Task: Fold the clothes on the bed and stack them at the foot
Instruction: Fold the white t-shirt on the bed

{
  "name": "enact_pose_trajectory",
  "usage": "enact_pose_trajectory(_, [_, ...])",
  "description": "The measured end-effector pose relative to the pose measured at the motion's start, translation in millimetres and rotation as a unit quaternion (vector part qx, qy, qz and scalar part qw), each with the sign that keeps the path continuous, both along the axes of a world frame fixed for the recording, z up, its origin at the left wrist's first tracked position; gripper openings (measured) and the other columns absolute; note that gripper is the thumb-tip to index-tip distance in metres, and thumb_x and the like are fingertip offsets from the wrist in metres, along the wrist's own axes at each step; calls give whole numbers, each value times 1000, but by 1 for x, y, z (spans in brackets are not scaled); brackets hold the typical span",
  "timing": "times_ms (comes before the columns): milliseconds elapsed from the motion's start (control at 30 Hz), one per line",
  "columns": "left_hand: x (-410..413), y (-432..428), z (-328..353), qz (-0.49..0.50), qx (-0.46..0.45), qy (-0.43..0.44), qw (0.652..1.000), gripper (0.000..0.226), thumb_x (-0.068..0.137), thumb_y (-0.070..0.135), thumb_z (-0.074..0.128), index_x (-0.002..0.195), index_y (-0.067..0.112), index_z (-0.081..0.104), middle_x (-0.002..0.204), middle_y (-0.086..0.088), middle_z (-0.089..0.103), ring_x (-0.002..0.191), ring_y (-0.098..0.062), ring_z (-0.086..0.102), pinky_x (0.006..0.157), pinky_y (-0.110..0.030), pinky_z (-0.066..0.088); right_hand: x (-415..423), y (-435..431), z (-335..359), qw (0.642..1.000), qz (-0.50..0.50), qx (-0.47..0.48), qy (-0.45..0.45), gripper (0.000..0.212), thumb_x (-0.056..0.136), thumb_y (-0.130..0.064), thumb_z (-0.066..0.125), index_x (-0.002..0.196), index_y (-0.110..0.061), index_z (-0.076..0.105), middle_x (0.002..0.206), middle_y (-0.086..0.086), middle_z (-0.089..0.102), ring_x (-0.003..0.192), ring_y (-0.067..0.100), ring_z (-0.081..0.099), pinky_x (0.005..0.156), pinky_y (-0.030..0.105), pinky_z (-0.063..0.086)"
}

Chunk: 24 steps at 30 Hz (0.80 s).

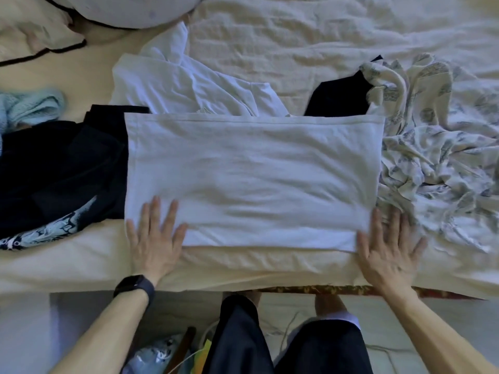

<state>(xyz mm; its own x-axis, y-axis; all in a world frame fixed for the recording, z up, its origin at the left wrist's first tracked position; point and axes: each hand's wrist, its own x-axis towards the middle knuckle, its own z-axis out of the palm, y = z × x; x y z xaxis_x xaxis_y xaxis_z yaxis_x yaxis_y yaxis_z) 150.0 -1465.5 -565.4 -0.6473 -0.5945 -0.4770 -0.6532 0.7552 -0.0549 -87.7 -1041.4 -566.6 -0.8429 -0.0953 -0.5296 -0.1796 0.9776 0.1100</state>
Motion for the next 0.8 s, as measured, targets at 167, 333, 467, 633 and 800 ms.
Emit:
enact_pose_trajectory(167, [-67, 169, 7, -127, 107, 78, 983, 71, 96, 64, 30, 160, 38, 10, 169, -2, 1, 155, -24, 4, 120, -52, -9, 32, -4, 18, 991, 69, -110, 16, 70, 102, -52, 23, 164, -25, 7, 171, 8, -8, 158, 26, -8, 123, 54, -10])
enact_pose_trajectory(333, [-160, 306, -13, -193, 173, 10, 966, 96, 92, 29, 57, 156, 43, -13, 164, 4, -29, 149, -16, -29, 119, -61, -11, 7, 36, -9, 989, 74, -117, -41, 61, 106, -48, 17, 163, -34, -2, 172, -2, 0, 157, 14, -8, 125, 55, -5])
enact_pose_trajectory(467, [-196, 345, -3, -128, 146, -5, 981, 95, 90, 23, 61, 160, 34, -4, 168, -3, -14, 154, -22, -14, 122, -53, -3, -21, 82, -11, 979, 152, -132, -39, 63, 103, -47, 29, 163, -32, 18, 165, 0, 31, 145, 26, 38, 112, 55, 33])
enact_pose_trajectory(633, [-202, 341, 18, -126, 122, 62, 982, 43, 100, 24, 49, 143, 29, 49, 134, -1, 54, 120, -28, 50, 89, -41, 45, -50, 120, -14, 943, 288, -164, -17, 62, 102, -41, 43, 161, -26, 29, 159, 1, 43, 116, 29, 61, 86, 44, 47])
enact_pose_trajectory(800, [-213, 314, 53, 170, 197, 242, 935, 12, 99, 34, 56, 91, 32, 64, 72, 13, 62, 67, -6, 56, 56, -28, 38, -59, 98, 8, 954, 242, -155, -87, 55, 99, -36, 46, 153, -27, 40, 155, 0, 42, 129, 28, 50, 98, 44, 42])
